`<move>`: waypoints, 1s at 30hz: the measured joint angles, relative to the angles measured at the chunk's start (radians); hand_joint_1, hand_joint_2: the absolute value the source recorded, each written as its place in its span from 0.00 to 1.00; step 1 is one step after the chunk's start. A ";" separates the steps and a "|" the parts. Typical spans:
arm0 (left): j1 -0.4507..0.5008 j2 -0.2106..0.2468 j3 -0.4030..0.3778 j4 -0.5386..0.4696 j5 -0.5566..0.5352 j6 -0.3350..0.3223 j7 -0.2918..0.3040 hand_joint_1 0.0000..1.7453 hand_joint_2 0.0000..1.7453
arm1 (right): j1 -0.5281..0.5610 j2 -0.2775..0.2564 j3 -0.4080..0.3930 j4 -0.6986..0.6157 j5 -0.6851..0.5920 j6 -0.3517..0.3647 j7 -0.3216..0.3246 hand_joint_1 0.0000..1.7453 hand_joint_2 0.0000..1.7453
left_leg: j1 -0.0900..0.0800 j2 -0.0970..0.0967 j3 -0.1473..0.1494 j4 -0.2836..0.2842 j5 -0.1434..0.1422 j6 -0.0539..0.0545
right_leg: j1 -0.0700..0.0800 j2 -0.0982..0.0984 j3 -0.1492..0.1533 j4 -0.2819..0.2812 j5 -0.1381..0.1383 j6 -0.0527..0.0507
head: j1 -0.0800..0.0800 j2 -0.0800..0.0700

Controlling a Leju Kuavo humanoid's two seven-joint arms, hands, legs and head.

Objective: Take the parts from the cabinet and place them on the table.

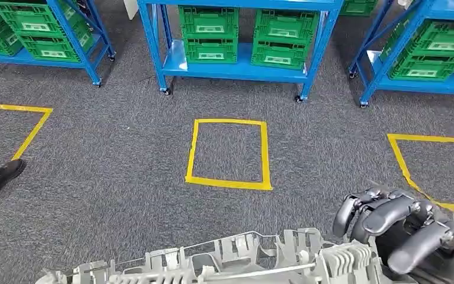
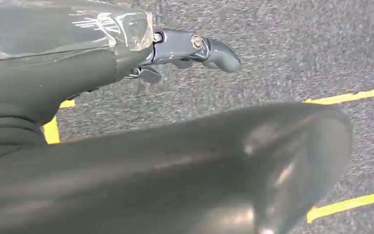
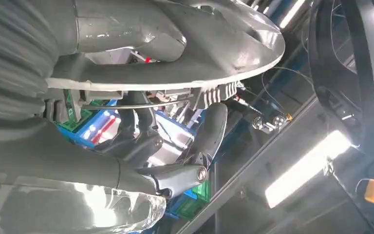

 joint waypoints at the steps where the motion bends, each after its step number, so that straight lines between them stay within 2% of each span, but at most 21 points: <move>1: 0.000 -0.001 0.000 0.001 0.000 -0.002 -0.002 0.00 0.00 | 0.000 -0.001 -0.003 0.000 0.000 0.000 -0.001 1.00 1.00 | 0.000 -0.001 -0.018 0.010 0.010 -0.003 | 0.000 0.000 0.066 -0.085 -0.001 -0.005 | 0.000 0.000; 2: 0.001 -0.002 0.000 0.002 0.000 -0.003 -0.004 0.00 0.00 | -0.001 -0.001 -0.004 -0.001 -0.001 0.000 -0.002 1.00 1.00 | -0.006 -0.003 -0.032 0.021 0.017 -0.009 | 0.005 -0.001 0.159 -0.206 -0.044 -0.019 | 0.001 0.000; 3: 0.001 -0.002 0.000 0.002 0.002 -0.003 -0.006 0.00 0.00 | -0.002 -0.001 -0.005 -0.002 -0.001 0.000 -0.002 1.00 1.00 | -0.006 -0.002 -0.040 0.027 0.026 -0.013 | 0.006 0.000 0.194 -0.291 -0.080 -0.031 | -0.003 0.000; 6: 0.003 -0.001 0.004 0.001 0.006 -0.004 -0.010 0.00 0.00 | -0.002 -0.002 -0.005 0.000 -0.004 0.001 -0.005 1.00 1.00 | -0.002 -0.005 -0.053 0.019 0.067 -0.028 | 0.012 0.000 0.151 -0.269 -0.054 -0.047 | -0.002 0.000; 7: 0.005 0.002 0.012 0.000 0.006 -0.005 -0.010 0.00 0.00 | -0.004 -0.002 -0.005 0.003 -0.005 0.001 -0.008 1.00 1.00 | 0.005 -0.008 -0.062 0.024 0.052 -0.036 | 0.003 -0.003 0.141 -0.269 -0.040 -0.057 | 0.000 0.000; 8: 0.007 0.000 0.012 0.001 0.006 -0.006 -0.010 0.00 0.00 | -0.005 -0.002 -0.004 0.005 -0.006 0.001 -0.008 1.00 1.00 | 0.006 -0.009 -0.073 0.053 -0.013 -0.044 | 0.004 -0.005 0.127 -0.269 -0.026 -0.066 | -0.002 0.000; 10: 0.011 0.000 0.015 0.001 0.006 -0.006 -0.010 0.00 0.00 | -0.006 -0.003 -0.005 0.006 -0.007 0.002 -0.011 1.00 1.00 | 0.012 -0.009 -0.095 0.177 -0.140 -0.055 | 0.005 -0.006 0.101 -0.268 -0.001 -0.071 | -0.006 0.000; 11: 0.011 0.000 0.015 0.001 0.006 -0.006 -0.010 0.00 0.00 | -0.006 -0.003 -0.004 0.008 -0.007 0.002 -0.011 1.00 1.00 | 0.015 -0.009 -0.105 0.254 -0.182 -0.059 | 0.005 -0.006 0.084 -0.267 0.013 -0.070 | -0.006 0.000; 12: 0.011 0.000 0.015 0.001 0.006 -0.006 -0.010 0.00 0.00 | -0.006 -0.003 -0.004 0.009 -0.007 0.002 -0.011 1.00 1.00 | 0.017 -0.009 -0.107 0.319 -0.191 -0.062 | 0.006 -0.007 0.069 -0.263 0.028 -0.068 | -0.006 0.000; 14: 0.011 0.000 0.015 0.001 0.005 -0.006 -0.010 0.00 0.00 | -0.007 -0.003 -0.004 0.011 -0.008 0.002 -0.012 1.00 1.00 | 0.019 -0.009 -0.067 0.330 -0.126 -0.061 | 0.006 -0.006 0.029 -0.251 0.049 -0.063 | -0.007 0.000; 16: 0.011 0.001 0.015 0.001 0.003 -0.004 -0.010 0.00 0.00 | -0.007 -0.003 -0.004 0.011 -0.010 0.003 -0.014 1.00 1.00 | 0.018 -0.010 0.042 0.205 -0.075 -0.052 | 0.006 -0.005 -0.004 -0.241 0.066 -0.059 | -0.008 0.000; 17: 0.010 0.002 0.015 0.000 0.004 -0.002 -0.010 0.00 0.00 | -0.010 -0.003 -0.004 0.011 -0.011 0.004 -0.014 1.00 1.00 | 0.016 -0.012 0.127 0.093 -0.108 -0.042 | 0.006 -0.005 -0.010 -0.240 0.076 -0.057 | -0.007 0.000; 18: 0.011 0.003 0.015 0.000 0.006 -0.001 -0.010 0.00 0.00 | -0.014 -0.004 -0.004 0.011 -0.012 0.006 -0.015 1.00 1.00 | 0.010 -0.012 0.183 0.004 -0.146 -0.036 | 0.012 -0.005 -0.013 -0.240 0.082 -0.049 | -0.006 0.000; 19: 0.010 0.004 0.016 0.000 0.010 0.000 -0.009 0.00 0.00 | -0.018 -0.005 -0.004 0.013 -0.012 0.009 -0.015 1.00 1.00 | 0.008 -0.010 0.189 -0.013 -0.155 -0.035 | 0.011 -0.008 -0.012 -0.243 0.091 -0.043 | -0.005 0.000; 22: 0.010 0.005 0.018 -0.002 0.025 0.005 -0.008 0.00 0.00 | -0.032 -0.006 -0.002 0.015 0.010 0.011 -0.005 1.00 1.00 | 0.004 -0.011 0.171 -0.029 -0.126 -0.014 | 0.007 -0.013 -0.016 -0.248 0.113 -0.024 | -0.006 0.000; 23: 0.010 0.002 0.020 -0.002 0.031 0.005 -0.007 0.00 0.00 | -0.035 -0.010 0.000 0.016 0.023 0.014 -0.004 1.00 1.00 | 0.007 -0.011 0.162 -0.031 -0.112 -0.009 | 0.004 -0.010 -0.032 -0.224 0.092 -0.027 | -0.006 0.000; 24: 0.009 0.003 0.021 -0.002 0.037 0.005 -0.007 0.00 0.00 | -0.039 -0.013 0.002 0.017 0.039 0.018 -0.005 1.00 1.00 | 0.008 -0.012 0.149 -0.030 -0.101 -0.001 | 0.004 -0.008 -0.057 -0.172 0.046 -0.036 | -0.003 0.000; 26: 0.010 0.003 0.022 -0.002 0.039 0.005 -0.005 0.00 0.00 | -0.040 -0.019 0.007 0.021 0.054 0.019 -0.007 1.00 1.00 | 0.005 -0.019 0.119 -0.028 -0.079 0.004 | 0.003 -0.006 -0.115 -0.004 -0.047 -0.046 | -0.004 0.000; 27: 0.010 0.003 0.023 -0.002 0.039 0.005 -0.005 0.00 0.00 | -0.040 -0.023 0.010 0.024 0.058 0.019 -0.011 1.00 1.00 | 0.005 -0.025 0.104 -0.026 -0.068 0.003 | 0.003 -0.006 -0.128 0.056 -0.072 -0.044 | -0.003 0.000; 28: 0.010 0.002 0.024 -0.001 0.039 0.002 -0.003 0.00 0.00 | -0.040 -0.027 0.013 0.026 0.063 0.019 -0.019 1.00 1.00 | 0.005 -0.033 0.096 -0.022 -0.060 0.001 | 0.003 -0.005 -0.122 0.072 -0.078 -0.037 | -0.004 0.000; 30: 0.010 0.000 0.026 0.002 0.037 -0.004 -0.002 0.00 0.00 | -0.041 -0.039 0.017 0.033 0.069 0.017 -0.035 1.00 1.00 | 0.005 -0.053 0.071 -0.011 -0.047 -0.004 | 0.001 -0.002 -0.031 -0.040 -0.049 -0.021 | -0.004 0.000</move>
